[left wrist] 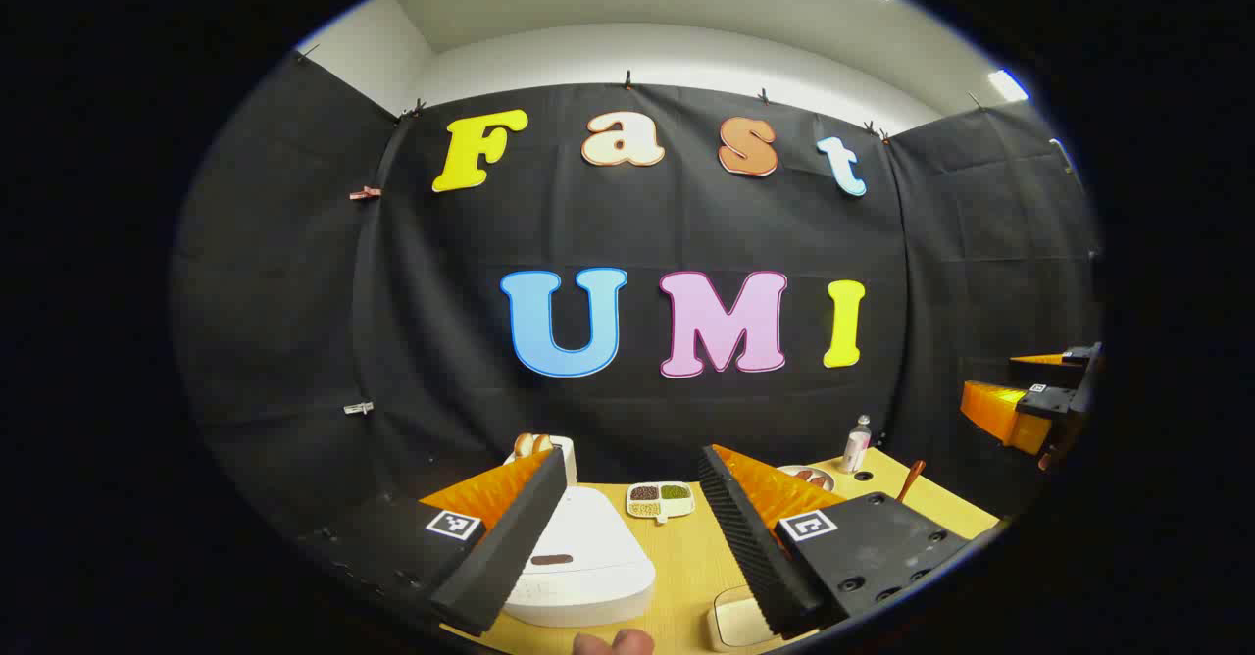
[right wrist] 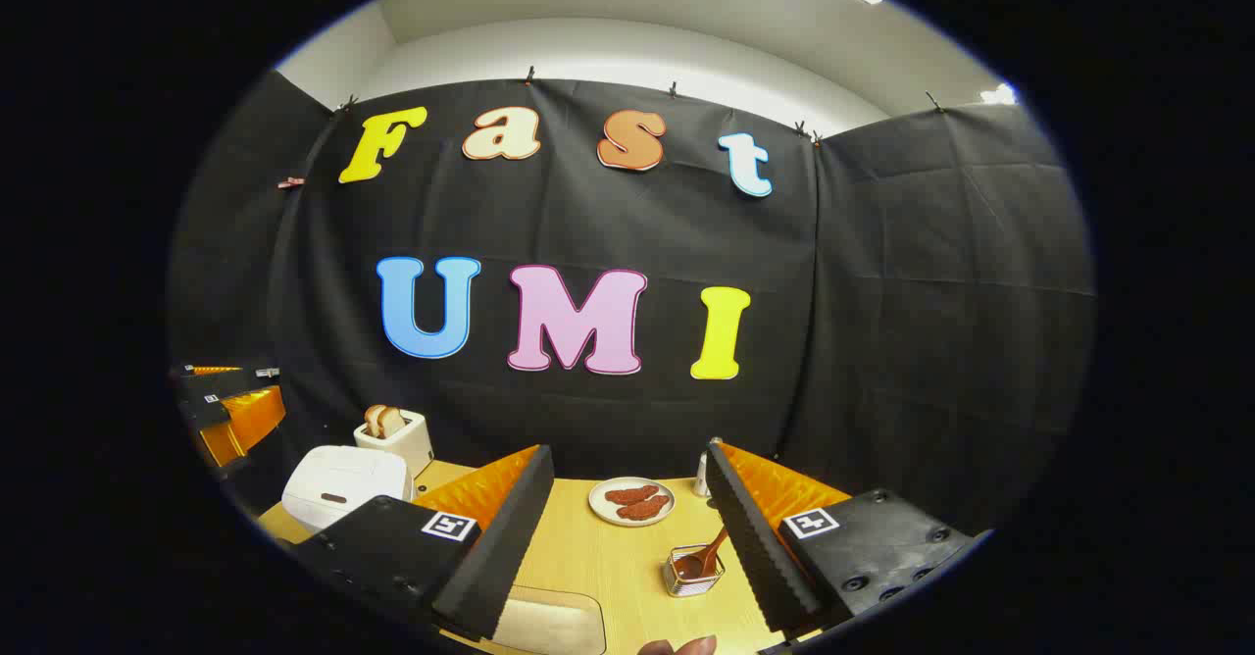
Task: Close the left gripper, press the button to open the rice cooker; take a wooden spoon from the chopstick holder with the right hand, scoop a spoonful of rice and pour it into the rice cooker, then put the wooden spoon back into the chopstick holder.
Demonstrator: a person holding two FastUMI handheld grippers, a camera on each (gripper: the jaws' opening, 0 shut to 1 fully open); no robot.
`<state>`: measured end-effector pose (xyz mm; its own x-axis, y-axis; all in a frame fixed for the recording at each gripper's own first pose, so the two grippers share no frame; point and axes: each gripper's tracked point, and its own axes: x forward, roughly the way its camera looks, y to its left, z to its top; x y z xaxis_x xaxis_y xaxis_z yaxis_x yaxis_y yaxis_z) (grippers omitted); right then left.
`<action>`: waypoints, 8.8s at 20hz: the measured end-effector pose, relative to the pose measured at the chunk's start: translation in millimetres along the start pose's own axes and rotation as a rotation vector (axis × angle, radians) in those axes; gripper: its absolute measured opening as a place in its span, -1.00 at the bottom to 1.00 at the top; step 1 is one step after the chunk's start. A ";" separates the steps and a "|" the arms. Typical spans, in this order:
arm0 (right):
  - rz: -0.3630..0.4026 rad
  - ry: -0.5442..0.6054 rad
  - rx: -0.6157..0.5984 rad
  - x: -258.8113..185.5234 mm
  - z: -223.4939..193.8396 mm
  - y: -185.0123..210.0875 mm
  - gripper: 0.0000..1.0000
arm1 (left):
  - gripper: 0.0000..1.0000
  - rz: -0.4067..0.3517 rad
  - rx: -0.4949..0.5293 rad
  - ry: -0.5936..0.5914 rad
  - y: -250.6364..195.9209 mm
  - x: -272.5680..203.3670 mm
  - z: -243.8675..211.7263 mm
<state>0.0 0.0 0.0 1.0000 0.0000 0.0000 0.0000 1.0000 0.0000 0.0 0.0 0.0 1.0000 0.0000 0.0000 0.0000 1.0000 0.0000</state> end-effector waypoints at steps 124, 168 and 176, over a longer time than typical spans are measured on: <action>0.218 0.559 0.355 200.6 -345.1 -132.6 -0.46 | 0.94 0.292 -0.070 0.339 23.8 -16.4 -136.5; 0.162 0.543 -0.112 26.6 -335.6 107.9 -0.77 | 0.94 0.035 -0.109 0.292 121.1 -38.1 -131.9; 0.119 0.615 0.296 32.6 -344.0 142.2 -0.77 | 0.94 0.074 -0.117 0.315 139.3 -46.7 -141.9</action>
<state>32.6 142.2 -344.0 0.8116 0.1971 -0.5500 -0.0220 0.9510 0.3083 -46.7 139.3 -141.9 0.9482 0.0547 -0.3130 -0.0913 0.9904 -0.1036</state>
